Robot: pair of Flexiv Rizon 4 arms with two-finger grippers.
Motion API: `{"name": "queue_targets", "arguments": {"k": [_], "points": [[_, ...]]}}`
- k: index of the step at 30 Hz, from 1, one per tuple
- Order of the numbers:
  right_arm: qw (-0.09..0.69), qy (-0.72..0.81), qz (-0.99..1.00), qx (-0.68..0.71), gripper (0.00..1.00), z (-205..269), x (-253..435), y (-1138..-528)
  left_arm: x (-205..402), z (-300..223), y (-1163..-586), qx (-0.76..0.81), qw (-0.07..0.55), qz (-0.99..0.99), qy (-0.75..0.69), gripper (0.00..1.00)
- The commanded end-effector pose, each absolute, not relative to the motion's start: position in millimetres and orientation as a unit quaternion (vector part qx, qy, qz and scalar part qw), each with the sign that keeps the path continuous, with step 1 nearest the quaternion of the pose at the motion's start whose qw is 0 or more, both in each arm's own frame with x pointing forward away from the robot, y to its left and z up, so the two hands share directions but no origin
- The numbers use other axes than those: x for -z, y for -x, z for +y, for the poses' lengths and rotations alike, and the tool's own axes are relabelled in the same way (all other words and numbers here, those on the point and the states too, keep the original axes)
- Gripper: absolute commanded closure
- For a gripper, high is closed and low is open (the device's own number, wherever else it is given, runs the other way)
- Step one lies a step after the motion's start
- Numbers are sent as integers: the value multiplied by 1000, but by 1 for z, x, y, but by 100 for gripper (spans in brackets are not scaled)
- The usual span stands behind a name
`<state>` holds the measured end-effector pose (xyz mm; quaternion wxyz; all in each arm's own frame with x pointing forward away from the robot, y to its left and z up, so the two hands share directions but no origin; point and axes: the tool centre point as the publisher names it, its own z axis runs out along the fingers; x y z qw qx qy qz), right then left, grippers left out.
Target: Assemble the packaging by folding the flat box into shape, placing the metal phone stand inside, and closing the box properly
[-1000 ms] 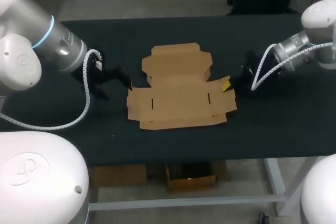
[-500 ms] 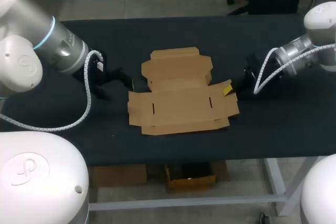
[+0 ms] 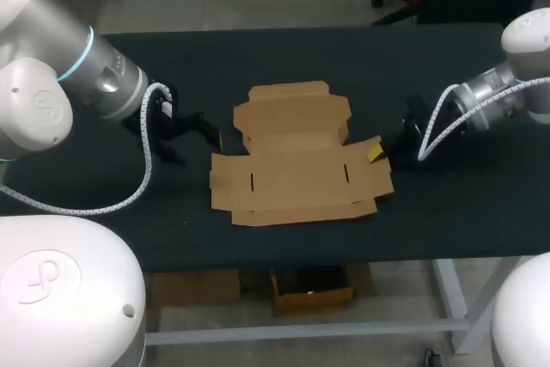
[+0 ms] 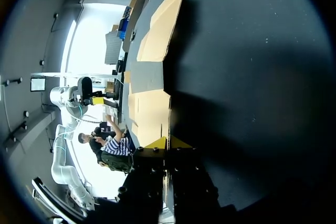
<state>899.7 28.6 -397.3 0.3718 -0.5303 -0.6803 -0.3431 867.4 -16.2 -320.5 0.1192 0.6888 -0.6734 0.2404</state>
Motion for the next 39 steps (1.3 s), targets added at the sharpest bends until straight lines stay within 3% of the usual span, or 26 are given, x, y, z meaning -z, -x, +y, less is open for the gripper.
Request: {"name": "queue_targets", "arguments": {"k": [1, 19, 20, 21, 23, 24, 25, 39], "points": [[372, 532, -676, 348, 100, 26, 400, -894, 319, -17, -866, -239, 116, -673, -690, 0], [380, 528, -677, 345, 100, 24, 402, -890, 319, -16, -864, -241, 114, -672, -691, 0], [381, 529, -676, 344, 94, 25, 402, -890, 318, -15, -864, -241, 114, -671, -691, 0], [382, 530, -675, 344, 73, 25, 402, -890, 318, -15, -864, -242, 114, -671, -691, 0], [382, 533, -672, 344, 43, 24, 402, -889, 318, -15, -863, -242, 113, -671, -691, 0], [381, 535, -671, 345, 5, 23, 402, -888, 318, -15, -863, -242, 113, -671, -692, 0], [380, 536, -670, 346, 0, 22, 401, -887, 317, -15, -863, -242, 112, -671, -692, 0], [334, 549, -691, 332, 0, 8, 362, -883, 313, -12, -863, -243, 106, -671, -693, 0]]}}
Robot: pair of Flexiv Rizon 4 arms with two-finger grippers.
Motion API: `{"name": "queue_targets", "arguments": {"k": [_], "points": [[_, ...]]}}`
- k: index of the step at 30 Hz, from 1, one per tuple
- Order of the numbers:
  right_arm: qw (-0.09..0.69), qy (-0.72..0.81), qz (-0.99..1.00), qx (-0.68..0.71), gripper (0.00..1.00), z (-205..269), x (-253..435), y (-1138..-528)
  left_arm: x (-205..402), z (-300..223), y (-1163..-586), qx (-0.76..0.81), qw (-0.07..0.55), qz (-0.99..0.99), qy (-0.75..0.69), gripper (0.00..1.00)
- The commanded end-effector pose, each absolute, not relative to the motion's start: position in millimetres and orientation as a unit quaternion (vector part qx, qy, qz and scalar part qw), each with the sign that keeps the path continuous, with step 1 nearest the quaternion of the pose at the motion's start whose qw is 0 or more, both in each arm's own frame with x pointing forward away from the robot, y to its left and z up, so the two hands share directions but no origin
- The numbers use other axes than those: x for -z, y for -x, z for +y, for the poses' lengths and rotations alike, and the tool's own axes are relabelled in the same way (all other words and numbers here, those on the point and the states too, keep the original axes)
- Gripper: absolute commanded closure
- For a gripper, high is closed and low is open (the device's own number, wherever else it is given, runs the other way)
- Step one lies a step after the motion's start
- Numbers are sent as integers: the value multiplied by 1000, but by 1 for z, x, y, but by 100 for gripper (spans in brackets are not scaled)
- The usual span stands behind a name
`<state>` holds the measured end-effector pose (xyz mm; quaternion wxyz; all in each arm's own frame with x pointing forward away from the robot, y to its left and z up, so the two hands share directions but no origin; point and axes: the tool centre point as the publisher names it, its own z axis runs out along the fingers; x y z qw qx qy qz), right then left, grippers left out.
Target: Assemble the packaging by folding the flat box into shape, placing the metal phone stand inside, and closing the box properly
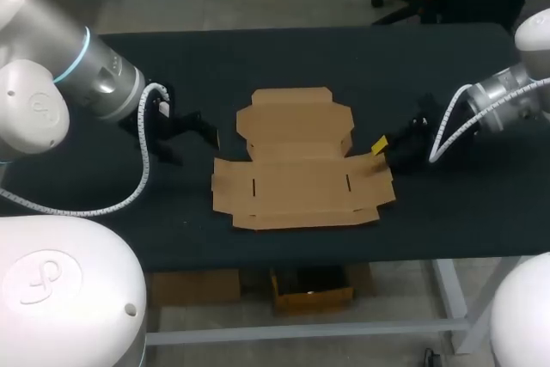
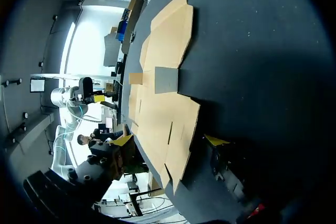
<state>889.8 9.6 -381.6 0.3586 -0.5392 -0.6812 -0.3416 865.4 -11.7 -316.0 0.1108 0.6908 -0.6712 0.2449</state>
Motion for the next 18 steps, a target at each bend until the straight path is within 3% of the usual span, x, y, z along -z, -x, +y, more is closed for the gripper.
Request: {"name": "queue_targets", "arguments": {"k": [1, 14, 18], "points": [[329, 550, -693, 330, 0, 6, 359, -884, 312, -11, -864, -242, 104, -671, -693, 0], [275, 561, -715, 314, 0, -18, 333, -898, 304, -3, -867, -243, 102, -693, -671, 0], [257, 557, -725, 312, 19, -23, 325, -905, 301, -1, -870, -247, 107, -705, -657, 0]]}}
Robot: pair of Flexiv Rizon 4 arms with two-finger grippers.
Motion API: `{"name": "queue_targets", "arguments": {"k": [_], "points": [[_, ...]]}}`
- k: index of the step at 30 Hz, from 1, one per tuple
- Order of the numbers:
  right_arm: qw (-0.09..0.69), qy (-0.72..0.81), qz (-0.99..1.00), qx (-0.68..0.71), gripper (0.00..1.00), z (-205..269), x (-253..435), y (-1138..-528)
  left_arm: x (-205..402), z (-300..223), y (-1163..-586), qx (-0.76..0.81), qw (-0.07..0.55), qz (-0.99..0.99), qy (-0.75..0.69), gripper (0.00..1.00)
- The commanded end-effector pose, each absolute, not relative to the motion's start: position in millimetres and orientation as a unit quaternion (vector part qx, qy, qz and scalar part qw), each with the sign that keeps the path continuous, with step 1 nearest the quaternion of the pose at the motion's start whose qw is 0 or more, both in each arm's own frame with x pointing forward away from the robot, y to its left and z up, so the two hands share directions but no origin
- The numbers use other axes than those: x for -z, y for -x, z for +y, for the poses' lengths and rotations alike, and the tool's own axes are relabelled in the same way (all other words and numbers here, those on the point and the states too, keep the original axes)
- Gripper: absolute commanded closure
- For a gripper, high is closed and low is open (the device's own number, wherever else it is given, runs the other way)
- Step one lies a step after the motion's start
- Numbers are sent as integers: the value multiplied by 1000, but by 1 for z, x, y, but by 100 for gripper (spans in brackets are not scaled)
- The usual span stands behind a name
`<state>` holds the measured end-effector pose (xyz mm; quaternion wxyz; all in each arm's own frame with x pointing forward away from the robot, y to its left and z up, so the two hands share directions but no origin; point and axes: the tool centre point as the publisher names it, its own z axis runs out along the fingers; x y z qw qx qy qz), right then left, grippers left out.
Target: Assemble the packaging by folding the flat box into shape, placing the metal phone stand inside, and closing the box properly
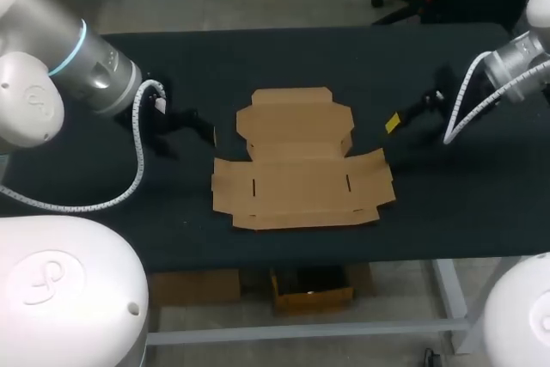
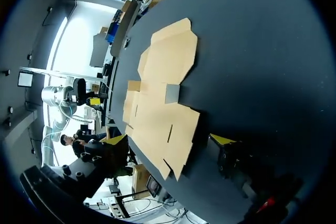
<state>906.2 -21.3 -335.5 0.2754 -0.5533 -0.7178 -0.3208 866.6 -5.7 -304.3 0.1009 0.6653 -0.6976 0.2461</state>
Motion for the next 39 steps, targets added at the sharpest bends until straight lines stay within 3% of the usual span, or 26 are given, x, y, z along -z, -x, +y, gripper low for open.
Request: {"name": "queue_targets", "arguments": {"k": [1, 3, 5, 7, 8, 9, 10, 11, 39], "points": [[254, 558, -726, 312, 24, -24, 323, -907, 300, 0, -870, -247, 107, -706, -655, 0], [247, 557, -730, 309, 32, -25, 320, -911, 300, -1, -872, -245, 105, -709, -653, 0], [241, 555, -735, 306, 51, -26, 318, -914, 299, -1, -874, -243, 104, -710, -652, 0], [240, 555, -736, 306, 58, -26, 316, -916, 298, -1, -875, -242, 102, -711, -652, 0], [238, 555, -737, 305, 63, -27, 315, -918, 297, -1, -876, -241, 101, -712, -652, 10], [236, 555, -738, 304, 69, -27, 314, -919, 297, -2, -876, -240, 100, -712, -652, 46], [235, 555, -738, 304, 85, -27, 313, -920, 296, -2, -877, -240, 99, -712, -652, 89], [234, 555, -738, 303, 100, -27, 313, -921, 295, -2, -877, -240, 98, -712, -653, 100], [207, 580, -740, 271, 100, -27, 303, -882, 298, -11, -845, -225, 91, -708, -664, 100]]}}
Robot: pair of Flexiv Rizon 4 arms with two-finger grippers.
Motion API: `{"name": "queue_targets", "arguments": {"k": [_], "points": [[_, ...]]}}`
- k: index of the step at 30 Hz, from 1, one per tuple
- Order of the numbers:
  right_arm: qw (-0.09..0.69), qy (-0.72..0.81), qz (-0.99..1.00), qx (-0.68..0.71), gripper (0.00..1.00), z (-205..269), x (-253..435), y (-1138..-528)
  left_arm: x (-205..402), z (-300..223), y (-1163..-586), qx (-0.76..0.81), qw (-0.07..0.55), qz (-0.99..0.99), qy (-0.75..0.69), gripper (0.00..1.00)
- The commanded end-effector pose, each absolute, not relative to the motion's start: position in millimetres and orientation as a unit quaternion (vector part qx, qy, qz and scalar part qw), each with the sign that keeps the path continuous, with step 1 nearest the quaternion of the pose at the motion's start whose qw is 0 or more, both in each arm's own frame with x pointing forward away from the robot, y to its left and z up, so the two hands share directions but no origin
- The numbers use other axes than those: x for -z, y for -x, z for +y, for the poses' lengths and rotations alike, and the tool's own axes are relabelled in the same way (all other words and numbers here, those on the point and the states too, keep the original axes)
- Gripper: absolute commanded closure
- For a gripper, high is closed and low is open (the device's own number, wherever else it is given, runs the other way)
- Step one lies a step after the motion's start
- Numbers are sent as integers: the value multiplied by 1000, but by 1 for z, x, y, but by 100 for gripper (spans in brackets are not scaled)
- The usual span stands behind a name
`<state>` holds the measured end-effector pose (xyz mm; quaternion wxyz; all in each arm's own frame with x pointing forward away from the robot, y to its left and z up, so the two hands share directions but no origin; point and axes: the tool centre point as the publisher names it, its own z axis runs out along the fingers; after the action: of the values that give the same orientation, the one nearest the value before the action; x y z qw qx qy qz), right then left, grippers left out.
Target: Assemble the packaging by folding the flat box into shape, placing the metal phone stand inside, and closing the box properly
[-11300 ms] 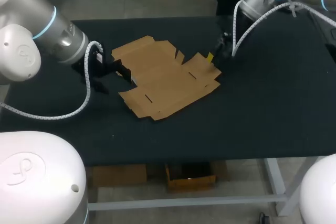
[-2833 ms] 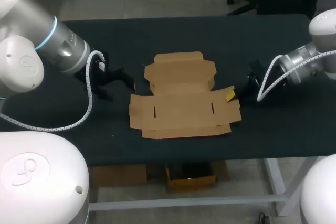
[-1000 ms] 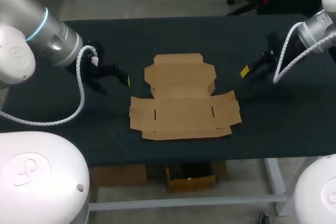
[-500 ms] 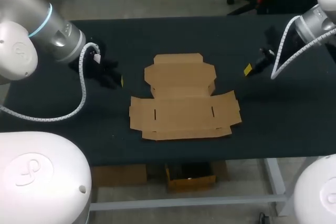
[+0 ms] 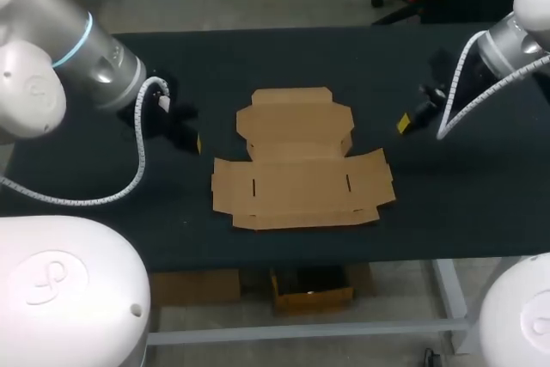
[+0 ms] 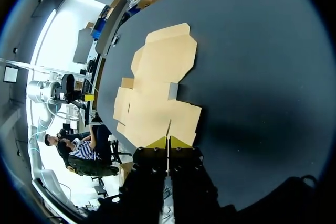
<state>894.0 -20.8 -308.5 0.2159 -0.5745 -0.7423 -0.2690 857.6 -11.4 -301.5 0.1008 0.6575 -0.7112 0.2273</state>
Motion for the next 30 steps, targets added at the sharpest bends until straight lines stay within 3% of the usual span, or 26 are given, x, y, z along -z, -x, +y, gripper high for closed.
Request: {"name": "queue_targets", "arguments": {"k": [1, 30], "points": [[208, 581, -739, 271, 100, -28, 304, -880, 298, -11, -843, -224, 90, -707, -665, 100], [221, 607, -717, 260, 100, -55, 311, -848, 293, 2, -805, -222, 94, -677, -695, 100]]}}
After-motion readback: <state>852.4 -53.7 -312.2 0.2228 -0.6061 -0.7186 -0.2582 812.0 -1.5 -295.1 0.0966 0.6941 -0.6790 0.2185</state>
